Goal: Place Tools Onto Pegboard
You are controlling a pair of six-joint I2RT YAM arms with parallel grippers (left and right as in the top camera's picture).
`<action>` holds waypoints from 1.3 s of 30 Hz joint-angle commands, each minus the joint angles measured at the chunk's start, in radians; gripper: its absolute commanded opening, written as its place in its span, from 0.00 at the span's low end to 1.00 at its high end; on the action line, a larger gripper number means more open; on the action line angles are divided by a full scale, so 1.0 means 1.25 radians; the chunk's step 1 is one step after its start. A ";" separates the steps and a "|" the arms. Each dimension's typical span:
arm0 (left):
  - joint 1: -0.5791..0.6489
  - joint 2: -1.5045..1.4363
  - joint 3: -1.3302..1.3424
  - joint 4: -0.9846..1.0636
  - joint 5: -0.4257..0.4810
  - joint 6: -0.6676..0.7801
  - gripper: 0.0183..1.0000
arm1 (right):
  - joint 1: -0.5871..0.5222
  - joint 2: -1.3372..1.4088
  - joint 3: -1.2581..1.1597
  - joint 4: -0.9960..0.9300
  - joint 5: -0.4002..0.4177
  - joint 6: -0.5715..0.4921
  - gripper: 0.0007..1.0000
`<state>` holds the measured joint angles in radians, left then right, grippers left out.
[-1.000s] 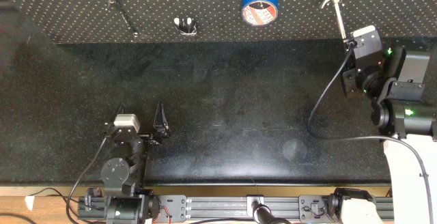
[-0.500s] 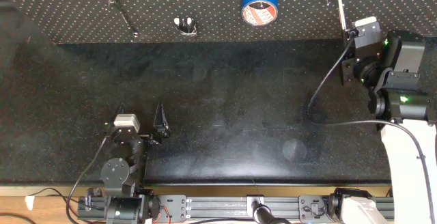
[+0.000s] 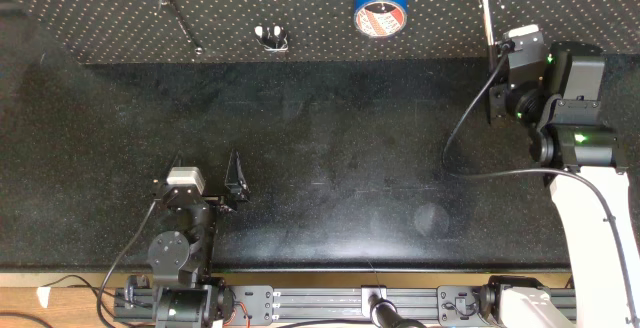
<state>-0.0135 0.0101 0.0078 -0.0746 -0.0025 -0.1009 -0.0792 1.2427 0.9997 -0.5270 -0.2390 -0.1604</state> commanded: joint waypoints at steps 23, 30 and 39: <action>0.005 -0.005 -0.002 -0.005 0.003 0.010 1.00 | 0.006 -0.417 -0.039 -0.019 0.069 0.056 0.98; 0.005 -0.005 -0.002 -0.005 0.003 0.010 1.00 | 0.009 -0.788 -0.568 0.586 0.011 0.220 0.98; 0.005 -0.005 -0.002 -0.005 0.003 0.010 1.00 | 0.076 -0.977 -0.757 0.615 0.168 0.302 0.98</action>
<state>-0.0135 0.0090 0.0082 -0.0746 -0.0021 -0.1009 0.0010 0.0536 0.0837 0.2390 -0.1257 0.1944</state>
